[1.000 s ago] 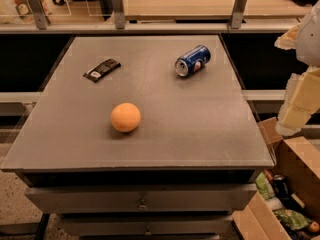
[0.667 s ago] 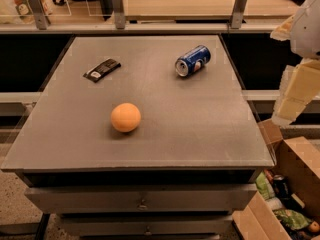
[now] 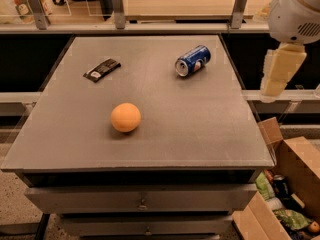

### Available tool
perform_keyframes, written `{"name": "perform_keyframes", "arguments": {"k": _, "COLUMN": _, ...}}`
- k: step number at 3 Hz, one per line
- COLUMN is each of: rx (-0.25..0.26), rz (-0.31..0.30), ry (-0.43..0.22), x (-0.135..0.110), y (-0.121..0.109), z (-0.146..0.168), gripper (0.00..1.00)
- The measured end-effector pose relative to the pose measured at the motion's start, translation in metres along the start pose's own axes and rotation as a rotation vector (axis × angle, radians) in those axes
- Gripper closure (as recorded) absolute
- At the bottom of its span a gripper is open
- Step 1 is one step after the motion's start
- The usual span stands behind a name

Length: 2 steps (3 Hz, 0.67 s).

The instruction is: Place pepsi can upright

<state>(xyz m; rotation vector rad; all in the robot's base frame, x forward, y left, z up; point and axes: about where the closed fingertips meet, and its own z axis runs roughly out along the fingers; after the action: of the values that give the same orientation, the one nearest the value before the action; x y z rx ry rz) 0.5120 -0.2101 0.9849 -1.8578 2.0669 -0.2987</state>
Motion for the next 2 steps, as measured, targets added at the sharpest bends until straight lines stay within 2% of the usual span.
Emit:
{"name": "perform_keyframes", "arguments": {"k": 1, "rx": 0.006, "rz": -0.077, "ry": 0.031, "x": 0.002, "y": -0.031, "z": 0.02, "gripper": 0.0}}
{"name": "perform_keyframes", "arguments": {"k": 2, "rx": 0.018, "rz": -0.173, "ry": 0.02, "x": 0.003, "y": -0.065, "z": 0.039, "gripper": 0.0}}
